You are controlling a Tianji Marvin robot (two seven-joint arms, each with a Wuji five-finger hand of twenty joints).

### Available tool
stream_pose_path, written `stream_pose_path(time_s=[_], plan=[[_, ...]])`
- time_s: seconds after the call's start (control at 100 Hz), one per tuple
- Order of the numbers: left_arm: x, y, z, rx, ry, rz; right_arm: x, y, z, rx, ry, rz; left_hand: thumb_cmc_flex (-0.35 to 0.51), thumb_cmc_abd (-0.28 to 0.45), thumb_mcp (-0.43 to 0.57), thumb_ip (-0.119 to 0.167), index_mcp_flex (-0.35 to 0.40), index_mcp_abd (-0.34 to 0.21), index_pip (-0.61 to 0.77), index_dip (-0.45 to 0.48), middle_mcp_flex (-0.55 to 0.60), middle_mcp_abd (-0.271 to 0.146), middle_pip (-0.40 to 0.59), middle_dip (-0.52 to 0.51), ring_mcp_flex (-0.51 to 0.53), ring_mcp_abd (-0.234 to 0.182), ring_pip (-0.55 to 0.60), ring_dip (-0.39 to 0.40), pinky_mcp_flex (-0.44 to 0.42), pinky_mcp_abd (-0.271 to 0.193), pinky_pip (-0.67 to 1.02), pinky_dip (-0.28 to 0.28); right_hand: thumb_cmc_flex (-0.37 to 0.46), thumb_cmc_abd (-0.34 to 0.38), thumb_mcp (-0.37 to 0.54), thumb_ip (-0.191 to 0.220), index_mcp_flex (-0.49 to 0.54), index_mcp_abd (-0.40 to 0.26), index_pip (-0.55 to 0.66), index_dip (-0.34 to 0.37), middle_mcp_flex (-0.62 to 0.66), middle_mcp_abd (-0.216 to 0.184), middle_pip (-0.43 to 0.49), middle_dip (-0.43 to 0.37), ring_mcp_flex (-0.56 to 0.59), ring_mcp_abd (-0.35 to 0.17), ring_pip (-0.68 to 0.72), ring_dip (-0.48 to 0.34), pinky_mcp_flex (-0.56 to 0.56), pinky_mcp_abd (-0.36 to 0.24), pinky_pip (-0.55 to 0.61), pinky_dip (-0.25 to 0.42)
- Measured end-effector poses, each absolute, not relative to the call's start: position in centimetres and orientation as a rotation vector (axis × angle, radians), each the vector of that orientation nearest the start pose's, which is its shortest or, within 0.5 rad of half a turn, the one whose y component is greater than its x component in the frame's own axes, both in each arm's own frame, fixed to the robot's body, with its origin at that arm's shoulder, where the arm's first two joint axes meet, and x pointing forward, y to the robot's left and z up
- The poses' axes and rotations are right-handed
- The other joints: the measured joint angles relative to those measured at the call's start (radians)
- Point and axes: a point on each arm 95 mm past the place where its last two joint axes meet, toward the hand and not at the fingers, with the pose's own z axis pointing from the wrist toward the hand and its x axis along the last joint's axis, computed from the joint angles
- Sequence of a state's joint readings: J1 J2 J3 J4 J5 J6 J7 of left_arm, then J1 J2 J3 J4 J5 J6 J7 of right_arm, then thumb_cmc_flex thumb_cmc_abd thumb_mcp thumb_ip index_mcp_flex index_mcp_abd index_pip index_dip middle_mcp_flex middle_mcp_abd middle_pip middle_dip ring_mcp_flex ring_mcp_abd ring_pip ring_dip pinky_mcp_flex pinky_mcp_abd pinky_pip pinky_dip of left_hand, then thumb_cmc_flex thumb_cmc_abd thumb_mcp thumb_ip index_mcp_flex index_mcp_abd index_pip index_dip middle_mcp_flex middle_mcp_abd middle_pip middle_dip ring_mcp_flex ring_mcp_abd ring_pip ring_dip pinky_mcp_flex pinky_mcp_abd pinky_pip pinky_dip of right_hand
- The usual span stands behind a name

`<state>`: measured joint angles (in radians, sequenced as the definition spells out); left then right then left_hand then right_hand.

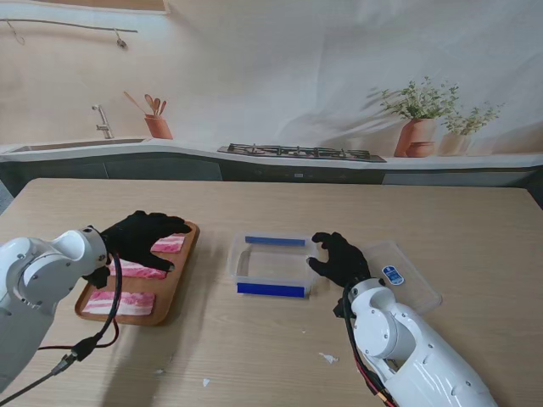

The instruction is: Separate the bacon slices onto the tray

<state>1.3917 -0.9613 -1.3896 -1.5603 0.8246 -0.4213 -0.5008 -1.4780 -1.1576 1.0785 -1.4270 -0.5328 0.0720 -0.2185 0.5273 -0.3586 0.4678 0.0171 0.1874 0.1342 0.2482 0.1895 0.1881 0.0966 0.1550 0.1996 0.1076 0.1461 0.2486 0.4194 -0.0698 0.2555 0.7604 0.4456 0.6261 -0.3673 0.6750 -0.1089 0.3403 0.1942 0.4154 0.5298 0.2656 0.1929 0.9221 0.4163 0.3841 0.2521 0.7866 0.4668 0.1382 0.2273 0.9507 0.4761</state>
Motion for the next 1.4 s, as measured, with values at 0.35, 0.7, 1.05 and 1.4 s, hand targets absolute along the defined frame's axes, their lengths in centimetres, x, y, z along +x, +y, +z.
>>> stream_pose_path(time_s=[0.35, 0.7, 1.05, 1.4], plan=[[42.4, 1.8, -26.9, -1.454, 1.622, -1.767, 40.7, 1.7, -35.0, 1.646, 1.075, 1.759, 0.028, 0.058, -0.12, 0.0, 0.003, -0.002, -0.001, -0.003, 0.002, 0.001, 0.051, 0.007, -0.001, 0.01, -0.015, -0.014, -0.001, 0.013, -0.053, -0.016, -0.016, 0.047, -0.066, 0.0, 0.0, -0.001, -0.022, 0.0, -0.001, 0.0, -0.04, -0.02, 0.0, 0.011, -0.035, -0.015, -0.014, 0.002, -0.012, 0.001], [40.5, -0.5, -28.9, -1.611, 1.314, -1.962, 39.2, 0.7, -31.8, 1.543, 1.019, 1.908, 0.039, 0.058, -0.138, 0.0, 0.069, 0.003, 0.029, 0.003, 0.014, 0.01, 0.208, 0.14, 0.017, 0.047, 0.09, 0.06, -0.004, 0.04, 0.012, 0.061, -0.025, 0.06, -0.131, 0.0, -0.001, -0.019, -0.05, -0.001, -0.001, 0.0, -0.11, -0.048, -0.037, 0.012, -0.116, -0.053, -0.025, 0.004, -0.06, 0.023], [40.9, -0.2, -30.4, -1.744, 1.16, -2.051, 39.2, -0.8, -31.6, 1.544, 1.114, 1.953, 0.04, 0.058, -0.138, 0.0, 0.067, 0.003, 0.026, 0.003, 0.014, 0.03, 0.074, 0.013, -0.002, 0.053, -0.031, -0.041, -0.009, 0.06, -0.127, -0.052, -0.039, 0.108, -0.279, 0.0, -0.015, -0.065, -0.148, -0.037, -0.055, -0.002, -0.319, -0.127, -0.11, -0.032, -0.407, -0.165, -0.055, 0.012, -0.447, 0.036], [41.3, -0.5, -30.8, -1.739, 1.198, -2.016, 39.6, -1.2, -32.5, 1.555, 1.1, 1.911, 0.04, 0.058, -0.138, 0.0, 0.067, 0.003, 0.026, 0.003, 0.014, 0.03, 0.077, 0.013, -0.002, 0.053, -0.031, -0.041, -0.01, 0.06, -0.153, -0.053, -0.038, 0.119, -0.29, 0.0, -0.015, -0.066, -0.148, -0.037, -0.056, -0.002, -0.324, -0.128, -0.11, -0.032, -0.417, -0.171, -0.063, 0.012, -0.469, 0.064]])
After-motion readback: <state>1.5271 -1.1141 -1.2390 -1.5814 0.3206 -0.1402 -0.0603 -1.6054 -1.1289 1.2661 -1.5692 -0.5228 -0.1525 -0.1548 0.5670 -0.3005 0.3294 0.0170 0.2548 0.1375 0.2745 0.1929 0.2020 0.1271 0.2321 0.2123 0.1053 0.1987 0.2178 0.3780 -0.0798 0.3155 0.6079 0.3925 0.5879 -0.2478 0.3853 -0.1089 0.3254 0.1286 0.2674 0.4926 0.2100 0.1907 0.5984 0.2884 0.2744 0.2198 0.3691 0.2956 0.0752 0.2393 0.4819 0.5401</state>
